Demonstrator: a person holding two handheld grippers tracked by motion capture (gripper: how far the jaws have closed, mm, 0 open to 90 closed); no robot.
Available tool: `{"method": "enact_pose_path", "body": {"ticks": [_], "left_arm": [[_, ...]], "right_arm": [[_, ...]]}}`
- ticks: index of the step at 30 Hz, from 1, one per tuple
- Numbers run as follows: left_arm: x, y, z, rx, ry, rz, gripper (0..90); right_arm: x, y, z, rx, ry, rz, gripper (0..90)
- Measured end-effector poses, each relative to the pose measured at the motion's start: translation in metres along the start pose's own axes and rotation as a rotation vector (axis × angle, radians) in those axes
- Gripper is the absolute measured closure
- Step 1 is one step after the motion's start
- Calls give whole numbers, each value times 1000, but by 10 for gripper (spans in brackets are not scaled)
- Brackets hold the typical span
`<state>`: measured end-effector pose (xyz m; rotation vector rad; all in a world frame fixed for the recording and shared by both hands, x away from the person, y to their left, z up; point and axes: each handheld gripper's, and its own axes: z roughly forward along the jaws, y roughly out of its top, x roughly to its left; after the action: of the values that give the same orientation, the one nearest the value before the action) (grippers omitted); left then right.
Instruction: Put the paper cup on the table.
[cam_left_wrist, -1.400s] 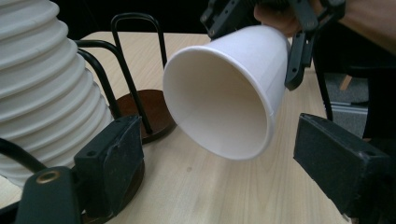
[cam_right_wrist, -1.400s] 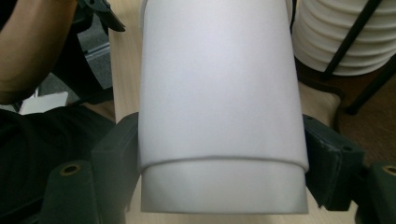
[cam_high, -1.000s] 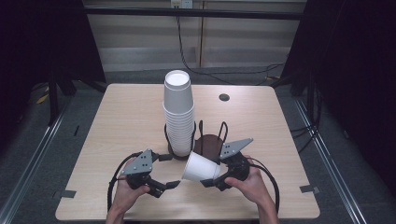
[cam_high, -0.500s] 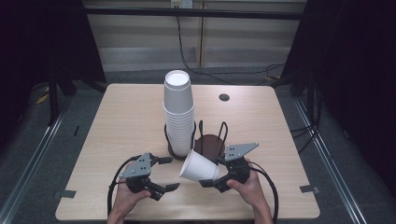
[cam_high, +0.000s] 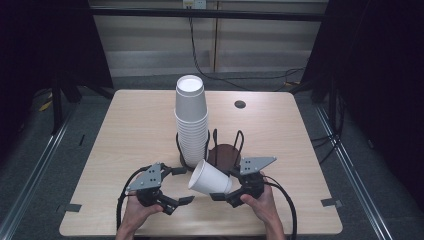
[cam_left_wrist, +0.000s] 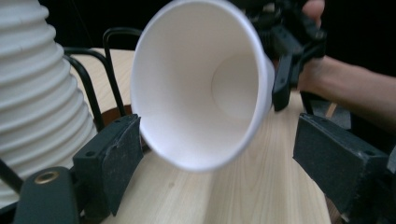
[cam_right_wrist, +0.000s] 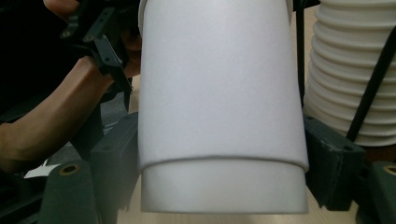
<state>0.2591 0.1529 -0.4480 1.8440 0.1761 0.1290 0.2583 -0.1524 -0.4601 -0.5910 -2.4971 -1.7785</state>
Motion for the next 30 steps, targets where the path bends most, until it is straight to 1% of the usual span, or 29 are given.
{"method": "enact_pose_path", "body": {"ticks": [1, 3, 4, 5, 8, 10, 11, 13, 15, 16, 17, 18, 20, 22, 23, 26, 29, 30], "left_arm": [[0, 1, 0, -14, -6, 0, 155], [2, 2, 0, -39, 0, 1, 154], [2, 2, 0, -39, 0, 1, 154], [3, 2, 0, -50, -3, -7, 154], [6, 2, 2, -54, -14, -15, 154], [7, 2, 3, -55, -6, -13, 155], [8, 3, 3, -59, 0, -20, 145], [9, 2, 3, -64, -7, -19, 142], [10, 2, 5, -67, -5, -22, 116], [10, 3, 6, -57, -2, -25, 77], [11, 4, 9, -32, 9, -29, 5], [11, 4, 9, -32, 9, -29, 0], [13, 7, 13, -21, -24, -19, 0], [13, 9, 15, -15, -26, -17, 0], [13, 10, 17, -22, -34, -14, 0], [14, 10, 18, -17, -37, -16, 0], [17, 8, 19, -26, -65, -36, 0], [17, 8, 20, -20, -67, -36, 0]], "right_arm": [[0, 0, 1, 3, 4, -2, 232], [1, 0, 3, 5, 14, -6, 233], [1, 0, 3, 5, 14, -6, 233], [2, 0, 4, 5, 14, -10, 233], [3, 1, 6, 9, 24, -13, 233], [4, 2, 7, 11, 30, -19, 233], [5, 2, 7, 16, 26, -22, 234], [5, 2, 8, 16, 26, -23, 234], [5, 3, 8, 18, 30, -25, 234], [6, 3, 8, 18, 29, -29, 234], [7, 4, 8, 16, 35, -30, 234], [7, 4, 8, 16, 35, -30, 234], [8, 6, 9, 18, 34, -37, 235], [8, 6, 9, 19, 38, -35, 235], [7, 6, 10, 21, 40, -37, 235], [7, 6, 11, 20, 42, -38, 235], [7, 7, 11, 18, 41, -40, 235], [7, 7, 11, 19, 41, -41, 235]]}}
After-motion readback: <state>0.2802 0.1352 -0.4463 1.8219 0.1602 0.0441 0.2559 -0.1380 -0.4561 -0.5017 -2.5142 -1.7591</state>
